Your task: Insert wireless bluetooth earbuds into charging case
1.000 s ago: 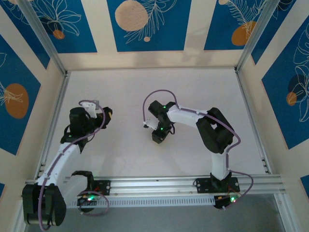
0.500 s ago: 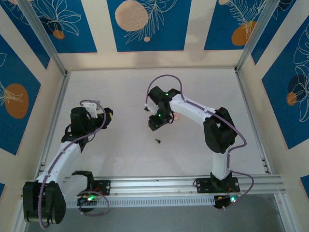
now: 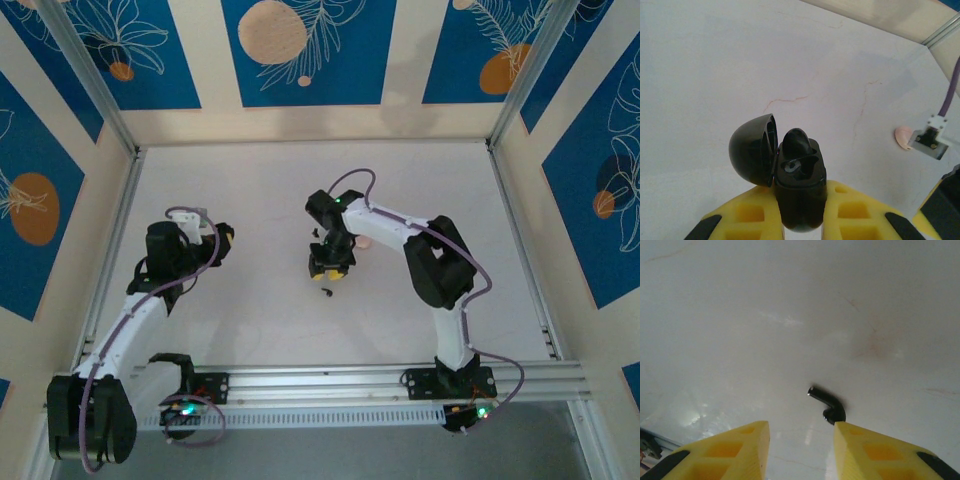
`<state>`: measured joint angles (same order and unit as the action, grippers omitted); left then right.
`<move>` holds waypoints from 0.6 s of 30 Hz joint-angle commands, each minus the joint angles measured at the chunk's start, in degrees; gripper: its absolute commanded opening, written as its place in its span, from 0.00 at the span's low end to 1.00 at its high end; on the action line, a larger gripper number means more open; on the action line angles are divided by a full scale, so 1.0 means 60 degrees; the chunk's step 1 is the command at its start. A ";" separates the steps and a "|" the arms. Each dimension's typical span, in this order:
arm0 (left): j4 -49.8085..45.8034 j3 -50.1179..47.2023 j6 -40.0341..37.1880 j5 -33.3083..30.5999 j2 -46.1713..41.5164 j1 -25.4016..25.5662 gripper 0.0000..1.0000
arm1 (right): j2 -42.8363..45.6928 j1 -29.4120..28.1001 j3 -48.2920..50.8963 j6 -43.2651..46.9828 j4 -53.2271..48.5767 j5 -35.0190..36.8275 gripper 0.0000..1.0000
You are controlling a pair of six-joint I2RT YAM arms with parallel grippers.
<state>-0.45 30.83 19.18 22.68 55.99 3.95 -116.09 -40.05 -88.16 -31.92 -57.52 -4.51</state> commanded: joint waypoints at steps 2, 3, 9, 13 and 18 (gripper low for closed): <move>0.0102 0.0216 -0.0018 0.0071 -0.0160 0.0115 0.13 | -0.0330 -0.0146 -0.0098 -0.0269 0.0053 -0.0215 0.36; 0.0090 0.0195 -0.0013 0.0060 -0.0151 0.0107 0.13 | -0.0418 -0.0165 -0.0151 -0.0247 0.0065 -0.0265 0.35; 0.0072 0.0211 -0.0018 0.0044 -0.0167 0.0116 0.13 | -0.0784 -0.0311 -0.0206 -0.0189 0.0152 -0.0348 0.33; 0.0051 0.0195 -0.0018 0.0044 -0.0157 0.0112 0.13 | -0.0902 -0.0385 -0.0093 -0.0148 0.0222 -0.0387 0.32; 0.0045 0.0158 -0.0018 0.0015 -0.0165 0.0117 0.13 | -0.0896 -0.0498 -0.0013 0.0045 0.0287 -0.0626 0.30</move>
<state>-0.47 30.83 19.18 22.68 55.94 3.95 -120.77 -42.26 -88.33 -32.32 -55.61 -5.69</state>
